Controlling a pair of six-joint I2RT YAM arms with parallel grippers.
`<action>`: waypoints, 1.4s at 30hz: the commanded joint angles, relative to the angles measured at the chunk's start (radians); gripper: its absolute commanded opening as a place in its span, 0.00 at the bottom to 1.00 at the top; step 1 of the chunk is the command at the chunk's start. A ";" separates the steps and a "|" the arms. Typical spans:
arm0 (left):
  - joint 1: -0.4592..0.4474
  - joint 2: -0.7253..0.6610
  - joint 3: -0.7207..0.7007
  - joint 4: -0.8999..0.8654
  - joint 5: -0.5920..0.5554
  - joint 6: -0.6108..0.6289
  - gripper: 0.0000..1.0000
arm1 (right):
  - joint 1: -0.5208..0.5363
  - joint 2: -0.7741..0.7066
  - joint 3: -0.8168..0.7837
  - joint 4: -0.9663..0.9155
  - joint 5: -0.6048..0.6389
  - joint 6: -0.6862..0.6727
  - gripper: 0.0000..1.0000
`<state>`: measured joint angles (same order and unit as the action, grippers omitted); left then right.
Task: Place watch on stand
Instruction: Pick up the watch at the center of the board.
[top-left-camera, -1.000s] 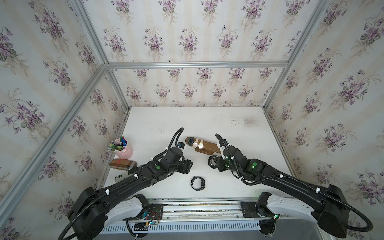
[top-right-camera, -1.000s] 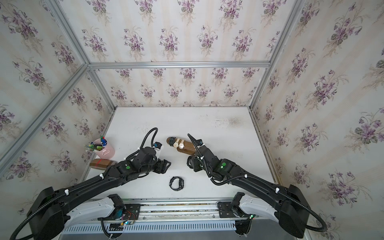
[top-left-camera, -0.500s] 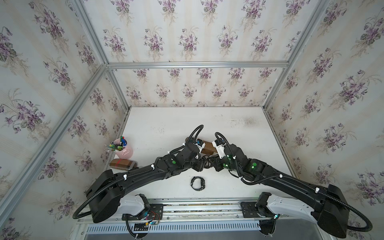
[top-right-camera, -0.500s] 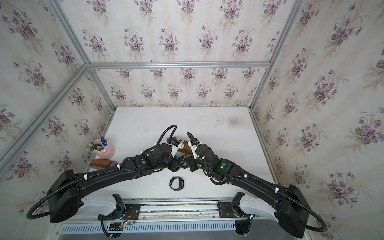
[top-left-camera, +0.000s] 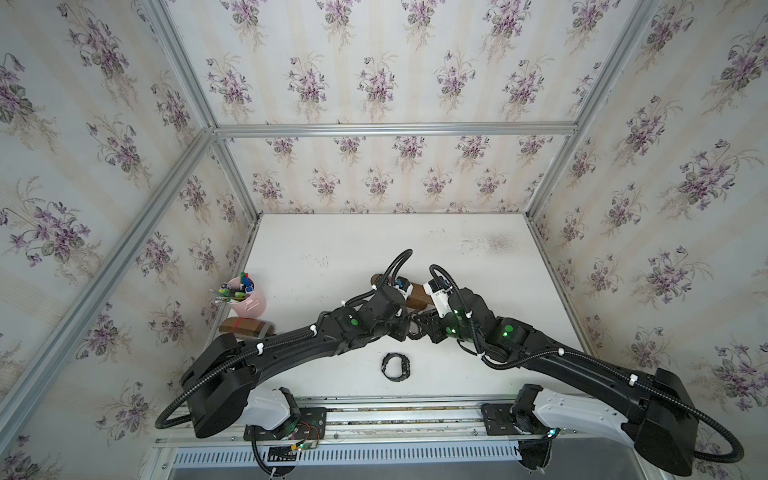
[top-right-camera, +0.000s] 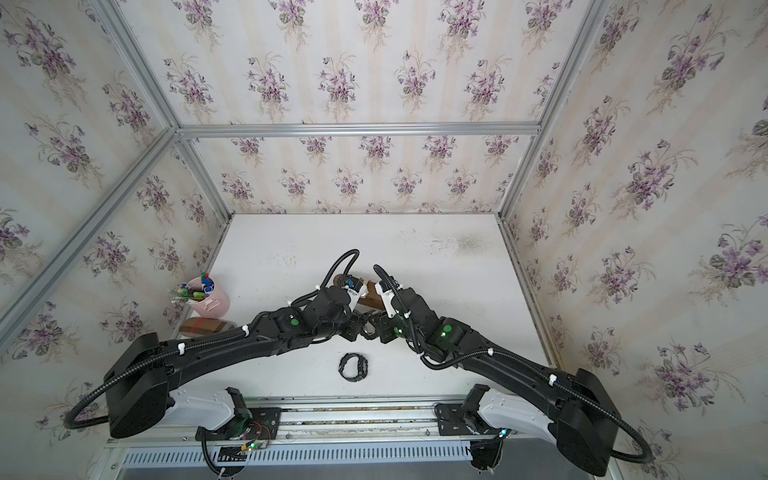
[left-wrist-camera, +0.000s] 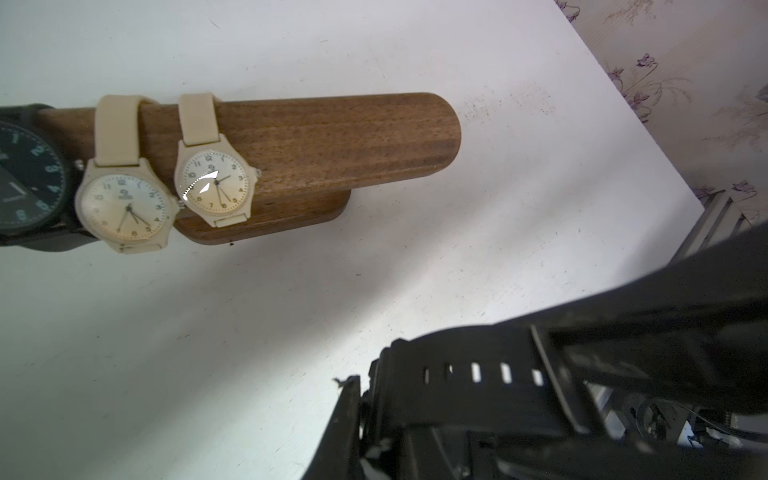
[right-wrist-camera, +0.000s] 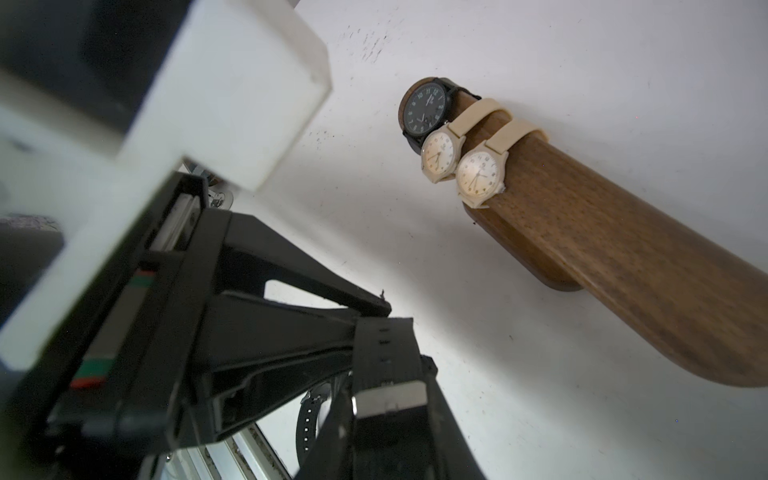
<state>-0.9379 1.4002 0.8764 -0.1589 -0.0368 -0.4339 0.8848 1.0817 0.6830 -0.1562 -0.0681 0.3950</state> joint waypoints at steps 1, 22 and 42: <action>0.000 -0.001 0.001 0.020 -0.035 -0.038 0.11 | 0.003 -0.002 0.005 0.053 -0.036 -0.010 0.03; 0.076 -0.071 -0.086 0.152 0.083 -0.146 0.01 | 0.002 -0.145 -0.065 0.120 -0.082 -0.044 0.43; 0.224 -0.215 -0.183 0.325 0.480 -0.115 0.01 | 0.002 -0.252 -0.169 0.346 -0.292 -0.232 0.45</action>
<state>-0.7136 1.1793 0.6853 0.1051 0.3683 -0.5579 0.8822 0.8143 0.5007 0.1310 -0.2886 0.2043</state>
